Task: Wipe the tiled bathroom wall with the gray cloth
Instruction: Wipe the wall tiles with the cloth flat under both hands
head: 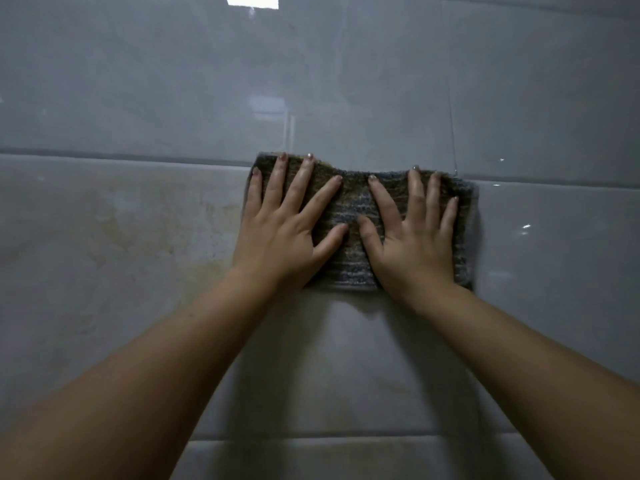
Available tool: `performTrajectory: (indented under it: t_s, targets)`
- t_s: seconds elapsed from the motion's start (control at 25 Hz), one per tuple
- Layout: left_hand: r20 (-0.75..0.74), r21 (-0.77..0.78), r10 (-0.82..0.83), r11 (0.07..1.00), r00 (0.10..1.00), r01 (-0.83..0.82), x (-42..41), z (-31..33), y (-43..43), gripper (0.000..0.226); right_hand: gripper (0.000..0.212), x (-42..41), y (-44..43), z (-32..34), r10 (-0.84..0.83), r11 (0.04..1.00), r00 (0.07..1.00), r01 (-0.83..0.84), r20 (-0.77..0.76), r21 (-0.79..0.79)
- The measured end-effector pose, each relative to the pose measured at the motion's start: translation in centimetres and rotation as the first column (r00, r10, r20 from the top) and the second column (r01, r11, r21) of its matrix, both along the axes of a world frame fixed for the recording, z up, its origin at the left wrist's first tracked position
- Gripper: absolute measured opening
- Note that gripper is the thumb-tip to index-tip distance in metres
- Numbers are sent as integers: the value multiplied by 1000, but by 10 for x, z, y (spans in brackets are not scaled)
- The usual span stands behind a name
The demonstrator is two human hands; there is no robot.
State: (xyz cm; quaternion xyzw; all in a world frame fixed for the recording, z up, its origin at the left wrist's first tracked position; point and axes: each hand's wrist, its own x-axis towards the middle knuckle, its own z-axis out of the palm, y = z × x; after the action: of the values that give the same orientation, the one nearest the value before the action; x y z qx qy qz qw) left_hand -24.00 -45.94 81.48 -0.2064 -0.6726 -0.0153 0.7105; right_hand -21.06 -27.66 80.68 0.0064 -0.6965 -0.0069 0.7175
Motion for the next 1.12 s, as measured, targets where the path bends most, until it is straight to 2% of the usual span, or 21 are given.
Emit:
performTrajectory:
  t_s: [0.08, 0.28, 0.44, 0.6, 0.68, 0.88, 0.96, 1.12]
  targets:
    - [-1, 24, -16, 1000, 1000, 16, -2, -2, -12, 65, 61, -2, -16, -3, -3, 1000, 1000, 3, -7, -7]
    - [-25, -48, -35, 998, 999, 33, -2, -57, -18, 68, 61, 1, -10, -75, -10, 986, 1000, 9, 8, 164]
    - [-44, -19, -64, 998, 997, 63, -3, -20, -22, 66, 66, 2, -20, -23, 1, 1000, 999, -1, 46, 10]
    - [-28, 16, -46, 999, 999, 47, -7, 8, -40, 65, 68, -3, -45, 9, -7, 998, 998, 11, 56, -67]
    - [-42, 21, -56, 998, 998, 57, -9, 3, -51, 65, 66, -5, -53, 4, -8, 999, 999, 10, 44, -41]
    - [-93, 13, -74, 997, 993, 76, -9, -49, -51, 66, 64, -4, -44, -54, -5, 989, 1000, 1, 22, 150]
    - [-74, -26, -72, 997, 995, 70, -9, -49, -51, 67, 64, -4, -41, -55, -30, 992, 999, 25, 34, 120]
    - [-22, -3, -13, 1000, 1000, 13, -14, 2, -88, 67, 66, -10, -87, -5, -18, 1000, 999, 18, 35, -22]
